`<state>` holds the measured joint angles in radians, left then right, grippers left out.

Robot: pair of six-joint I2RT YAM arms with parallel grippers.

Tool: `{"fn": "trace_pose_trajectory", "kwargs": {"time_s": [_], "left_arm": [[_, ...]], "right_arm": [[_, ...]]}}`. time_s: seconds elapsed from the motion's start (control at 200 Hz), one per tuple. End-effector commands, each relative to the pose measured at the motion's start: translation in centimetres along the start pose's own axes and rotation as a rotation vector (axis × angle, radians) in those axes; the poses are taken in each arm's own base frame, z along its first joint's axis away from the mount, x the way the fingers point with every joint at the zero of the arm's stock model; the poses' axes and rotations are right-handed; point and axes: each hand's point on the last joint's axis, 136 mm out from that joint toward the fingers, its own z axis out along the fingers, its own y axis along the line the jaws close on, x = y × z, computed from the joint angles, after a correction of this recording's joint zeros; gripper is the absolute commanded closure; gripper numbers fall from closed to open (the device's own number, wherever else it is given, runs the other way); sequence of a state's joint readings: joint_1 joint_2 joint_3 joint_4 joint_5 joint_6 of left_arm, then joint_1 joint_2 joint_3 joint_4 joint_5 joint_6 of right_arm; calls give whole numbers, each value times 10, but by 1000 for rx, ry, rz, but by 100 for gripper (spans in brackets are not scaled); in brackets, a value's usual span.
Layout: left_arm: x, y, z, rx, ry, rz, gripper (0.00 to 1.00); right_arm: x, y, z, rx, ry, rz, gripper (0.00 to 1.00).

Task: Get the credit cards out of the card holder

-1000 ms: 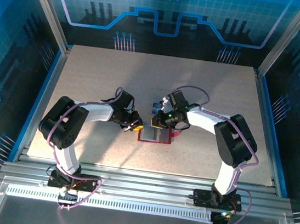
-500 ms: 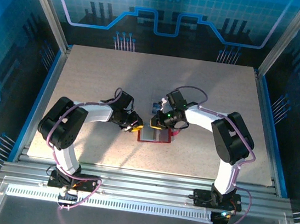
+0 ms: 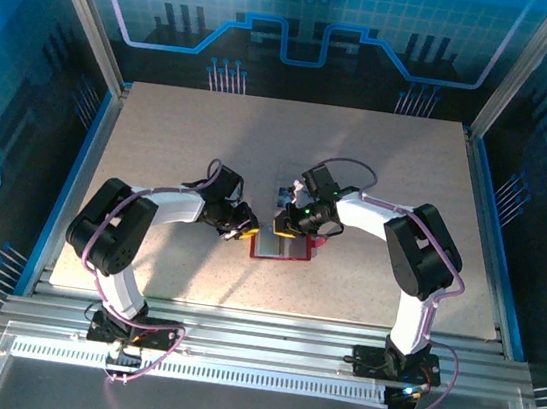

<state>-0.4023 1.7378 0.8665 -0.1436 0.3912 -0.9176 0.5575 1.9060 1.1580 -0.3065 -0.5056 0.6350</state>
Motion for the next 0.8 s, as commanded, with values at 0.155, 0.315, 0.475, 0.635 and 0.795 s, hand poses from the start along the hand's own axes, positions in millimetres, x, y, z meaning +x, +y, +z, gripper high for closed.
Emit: {"fn": "trace_pose_trajectory", "kwargs": {"time_s": [0.155,0.315,0.475,0.635,0.795], "left_arm": [[3,14,2,-48,12,-18,92],[2,14,4,-50,15,-15,94],[0,14,6,-50,17,-8,94],[-3,11,9,-42,19,-9,94],[-4,11,11,-43,25,-3,94]], "right_arm": [[3,6,3,-6,30,-16,84],[3,7,5,-15,40,-14,84],[4,7,8,-30,55,-3,84],[8,3,14,-25,76,14,82],[9,2,17,-29,85,18,79]]}}
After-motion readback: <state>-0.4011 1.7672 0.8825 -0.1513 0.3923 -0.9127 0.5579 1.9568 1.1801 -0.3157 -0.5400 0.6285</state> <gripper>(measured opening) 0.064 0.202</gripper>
